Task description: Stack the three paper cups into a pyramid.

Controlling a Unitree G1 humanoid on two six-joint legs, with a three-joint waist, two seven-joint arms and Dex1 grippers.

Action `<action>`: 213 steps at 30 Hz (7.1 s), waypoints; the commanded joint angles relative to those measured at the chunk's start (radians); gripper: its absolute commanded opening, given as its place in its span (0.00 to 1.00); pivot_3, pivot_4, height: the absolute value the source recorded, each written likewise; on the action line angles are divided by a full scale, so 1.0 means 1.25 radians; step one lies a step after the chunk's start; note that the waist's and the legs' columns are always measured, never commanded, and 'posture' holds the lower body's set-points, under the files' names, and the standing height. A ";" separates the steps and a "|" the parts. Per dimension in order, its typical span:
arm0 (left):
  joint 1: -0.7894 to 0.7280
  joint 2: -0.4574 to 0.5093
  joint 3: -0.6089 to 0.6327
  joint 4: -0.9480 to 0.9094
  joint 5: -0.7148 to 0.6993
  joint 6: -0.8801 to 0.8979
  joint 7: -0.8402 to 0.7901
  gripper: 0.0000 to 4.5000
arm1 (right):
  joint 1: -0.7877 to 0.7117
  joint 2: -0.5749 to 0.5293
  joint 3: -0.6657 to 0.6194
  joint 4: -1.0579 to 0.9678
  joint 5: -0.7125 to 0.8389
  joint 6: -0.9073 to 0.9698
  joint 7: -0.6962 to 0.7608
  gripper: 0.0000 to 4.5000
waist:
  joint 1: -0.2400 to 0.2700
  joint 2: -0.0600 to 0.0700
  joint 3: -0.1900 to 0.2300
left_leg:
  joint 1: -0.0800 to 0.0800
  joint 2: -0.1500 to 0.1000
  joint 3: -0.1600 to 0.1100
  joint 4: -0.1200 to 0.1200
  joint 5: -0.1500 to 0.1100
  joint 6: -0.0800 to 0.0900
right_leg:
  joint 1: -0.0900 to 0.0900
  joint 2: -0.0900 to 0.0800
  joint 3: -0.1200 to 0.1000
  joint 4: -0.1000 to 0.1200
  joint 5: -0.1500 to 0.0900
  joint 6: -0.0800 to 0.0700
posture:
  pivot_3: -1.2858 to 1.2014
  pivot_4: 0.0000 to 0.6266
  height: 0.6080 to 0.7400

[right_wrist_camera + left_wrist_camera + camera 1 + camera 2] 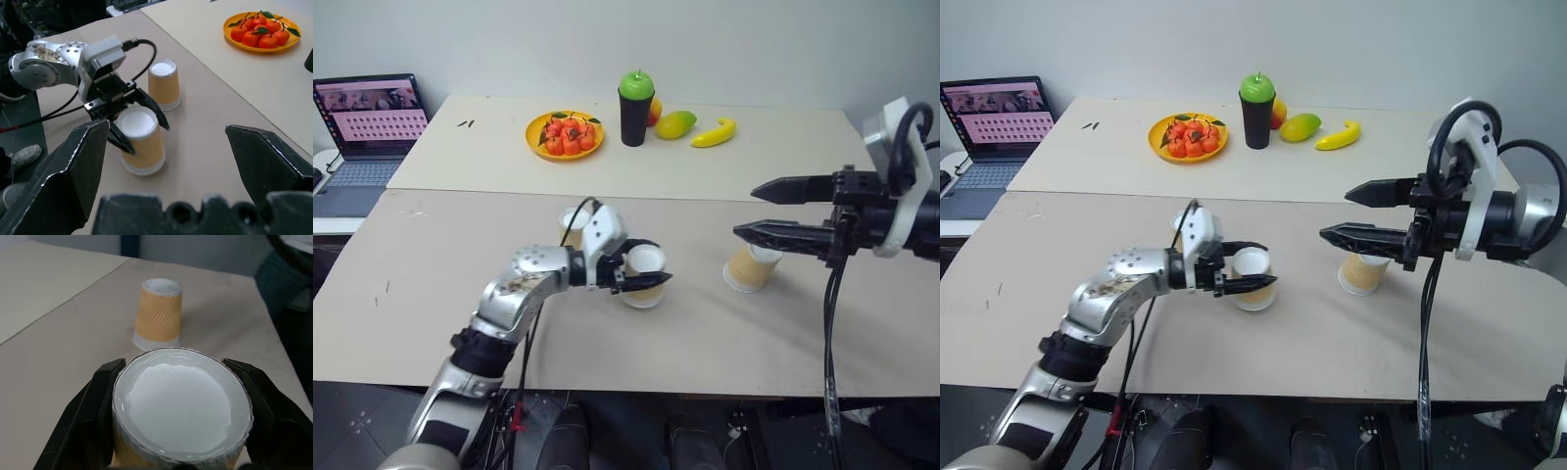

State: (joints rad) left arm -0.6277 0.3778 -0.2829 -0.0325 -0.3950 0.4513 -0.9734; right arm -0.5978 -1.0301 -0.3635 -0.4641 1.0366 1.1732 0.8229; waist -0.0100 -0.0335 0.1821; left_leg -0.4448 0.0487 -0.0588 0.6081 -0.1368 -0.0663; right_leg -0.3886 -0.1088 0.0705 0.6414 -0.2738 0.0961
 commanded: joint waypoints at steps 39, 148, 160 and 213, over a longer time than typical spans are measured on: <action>-0.225 -0.056 0.306 0.030 0.072 0.113 0.411 0.98 | 0.006 -0.031 0.004 0.015 0.050 -0.077 -0.059 1.00 | -0.008 0.001 0.000 | 0.001 0.000 0.000 0.000 0.000 0.000 | 0.000 0.000 0.000 0.001 0.000 0.000 | 0.52 0.24 0.96; 0.009 0.057 0.173 -0.054 -0.048 -0.077 -0.047 0.98 | 0.032 -0.142 -0.028 0.020 0.065 -0.072 -0.034 1.00 | -0.003 0.002 0.000 | 0.000 0.000 -0.001 0.000 0.000 0.000 | 0.000 0.000 0.000 0.001 0.000 0.000 | 0.52 0.24 0.96; -0.169 0.263 0.289 -0.207 -0.276 0.358 0.006 0.98 | 0.256 -0.025 -0.106 0.067 -0.042 -0.170 -0.009 1.00 | -0.008 0.002 0.001 | 0.000 0.000 -0.001 0.000 0.000 0.000 | 0.000 0.000 0.000 0.001 -0.001 0.001 | 0.52 0.24 0.96; -0.040 0.422 0.306 -0.325 -0.346 0.405 0.018 1.00 | 0.053 0.191 0.148 0.440 -0.450 -0.498 0.100 0.59 | -0.023 0.003 0.002 | 0.001 0.000 -0.001 0.000 0.000 0.000 | 0.000 0.001 0.000 0.002 -0.001 0.001 | 0.52 0.24 0.96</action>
State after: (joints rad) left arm -0.6791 0.8864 0.0621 -0.4219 -0.8260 0.9789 -0.9398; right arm -0.4856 -0.7518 -0.1543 0.1677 0.4479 0.5123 0.9520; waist -0.0387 -0.0293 0.1847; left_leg -0.4434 0.0488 -0.0596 0.6078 -0.1366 -0.0665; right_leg -0.3885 -0.1081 0.0710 0.6443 -0.2745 0.0968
